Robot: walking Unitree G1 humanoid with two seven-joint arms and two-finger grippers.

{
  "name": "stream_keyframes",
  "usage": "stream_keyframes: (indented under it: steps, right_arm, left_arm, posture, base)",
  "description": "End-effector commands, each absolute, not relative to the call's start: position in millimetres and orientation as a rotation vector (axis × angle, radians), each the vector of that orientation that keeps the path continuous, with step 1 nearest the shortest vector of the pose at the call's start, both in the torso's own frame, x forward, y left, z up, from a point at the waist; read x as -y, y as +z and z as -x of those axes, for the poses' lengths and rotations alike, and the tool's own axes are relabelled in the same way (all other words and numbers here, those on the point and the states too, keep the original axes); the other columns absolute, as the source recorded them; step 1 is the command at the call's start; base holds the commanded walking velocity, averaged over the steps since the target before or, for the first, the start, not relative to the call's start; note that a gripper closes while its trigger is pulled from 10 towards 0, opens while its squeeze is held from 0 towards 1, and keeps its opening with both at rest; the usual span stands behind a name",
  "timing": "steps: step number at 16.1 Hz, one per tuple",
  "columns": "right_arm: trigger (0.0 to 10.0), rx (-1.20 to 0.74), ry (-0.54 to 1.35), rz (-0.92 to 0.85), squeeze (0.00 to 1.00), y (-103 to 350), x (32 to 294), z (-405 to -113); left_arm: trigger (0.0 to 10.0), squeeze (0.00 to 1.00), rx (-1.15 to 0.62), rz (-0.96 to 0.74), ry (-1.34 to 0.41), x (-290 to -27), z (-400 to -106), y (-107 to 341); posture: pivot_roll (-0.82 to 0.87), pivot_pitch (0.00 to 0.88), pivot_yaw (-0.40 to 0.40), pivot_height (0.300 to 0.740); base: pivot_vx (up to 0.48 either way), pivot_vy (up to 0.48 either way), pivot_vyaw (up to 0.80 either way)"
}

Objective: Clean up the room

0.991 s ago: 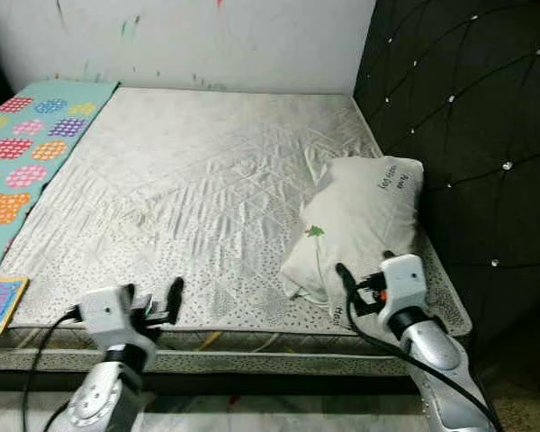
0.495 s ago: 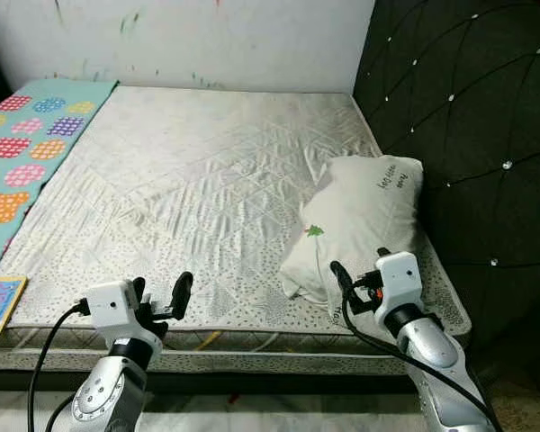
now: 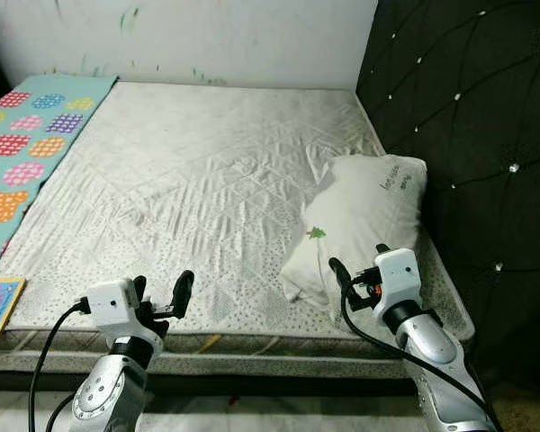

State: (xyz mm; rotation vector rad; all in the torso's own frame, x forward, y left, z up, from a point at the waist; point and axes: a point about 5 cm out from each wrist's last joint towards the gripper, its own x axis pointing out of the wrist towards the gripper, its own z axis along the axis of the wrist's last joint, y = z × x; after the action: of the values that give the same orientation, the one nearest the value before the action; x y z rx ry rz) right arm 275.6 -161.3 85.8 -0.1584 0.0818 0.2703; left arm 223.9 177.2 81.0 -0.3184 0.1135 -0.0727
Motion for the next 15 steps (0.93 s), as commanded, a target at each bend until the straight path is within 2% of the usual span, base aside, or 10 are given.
stream_keyframes:
  steps: [1, 11, 15]
  right_arm:
    - [10.0, -0.071, 0.276, 0.163, 0.00, 88.3, 160.7, -278.2]
    - [10.0, -0.067, 0.272, 0.165, 0.00, 88.1, 161.1, -280.6]
    - [10.0, -0.078, 0.276, 0.167, 0.00, 86.2, 161.4, -280.7]
  left_arm:
    - [10.0, 0.00, -0.105, 0.310, -0.095, -175.4, -225.9, 84.0]
    - [10.0, 0.00, -0.112, 0.303, -0.099, -173.4, -228.1, 84.2]
    - [10.0, 0.00, -0.147, 0.345, -0.031, -175.1, -229.5, 79.5]
  posture:
    - [-0.08, 0.013, -0.039, 0.740]
    - [-0.08, 0.015, -0.036, 0.740]
    - [-0.09, 0.017, -0.037, 0.740]
  base:
    - [0.304, 0.000, 0.00]
    - [0.303, 0.000, 0.00]
    - [0.000, 0.000, 0.00]
